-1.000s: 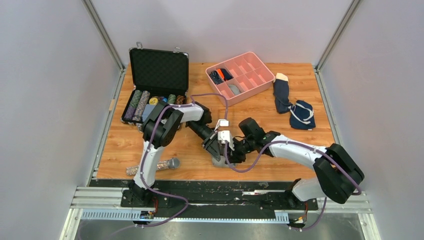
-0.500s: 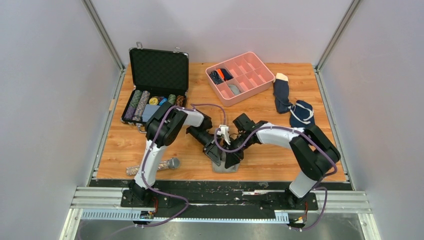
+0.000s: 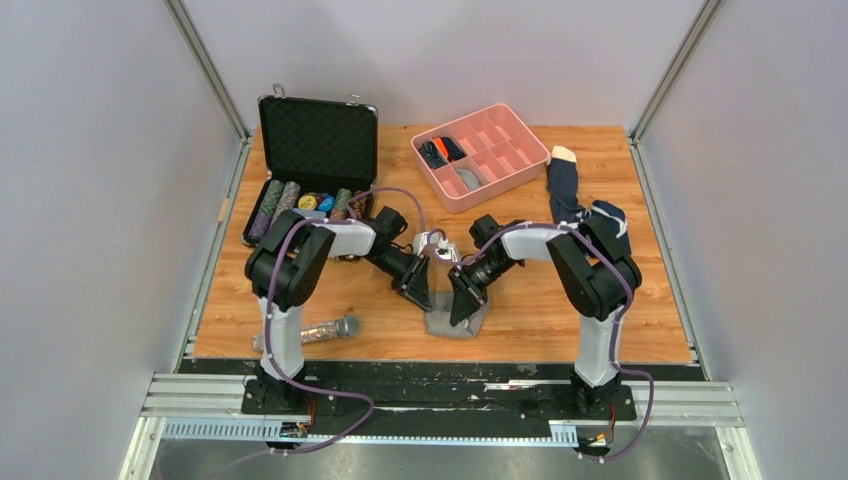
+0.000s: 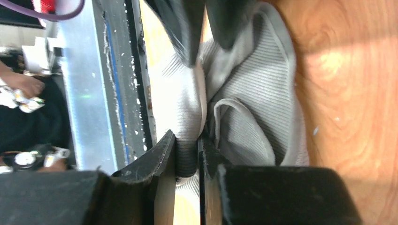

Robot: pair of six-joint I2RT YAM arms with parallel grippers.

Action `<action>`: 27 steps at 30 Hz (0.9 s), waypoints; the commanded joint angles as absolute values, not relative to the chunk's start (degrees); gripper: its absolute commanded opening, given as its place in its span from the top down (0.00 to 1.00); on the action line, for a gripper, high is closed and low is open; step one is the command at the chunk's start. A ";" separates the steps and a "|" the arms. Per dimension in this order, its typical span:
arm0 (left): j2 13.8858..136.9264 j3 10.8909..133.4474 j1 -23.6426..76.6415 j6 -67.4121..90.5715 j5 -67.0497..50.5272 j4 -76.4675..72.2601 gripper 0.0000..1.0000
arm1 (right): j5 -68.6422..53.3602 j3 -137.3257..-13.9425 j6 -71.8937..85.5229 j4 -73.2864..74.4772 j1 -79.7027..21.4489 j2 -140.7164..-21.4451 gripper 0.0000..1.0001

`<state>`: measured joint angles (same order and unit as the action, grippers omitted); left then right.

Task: Roll the underwear
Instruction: Roll the underwear to the center of the board.

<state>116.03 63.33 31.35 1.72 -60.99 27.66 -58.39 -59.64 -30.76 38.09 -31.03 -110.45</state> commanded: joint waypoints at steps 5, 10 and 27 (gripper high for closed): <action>95.25 56.26 29.36 7.36 -45.51 13.16 0.61 | -48.99 -62.05 -30.87 46.72 -29.13 -118.32 1.00; 79.13 47.23 36.63 -8.19 -34.70 6.16 0.54 | -48.59 -62.40 -28.46 45.44 -27.62 -118.40 0.99; 82.39 34.25 58.26 -44.24 -19.92 -15.69 0.45 | -54.37 -72.26 -29.35 56.56 -22.76 -130.18 0.98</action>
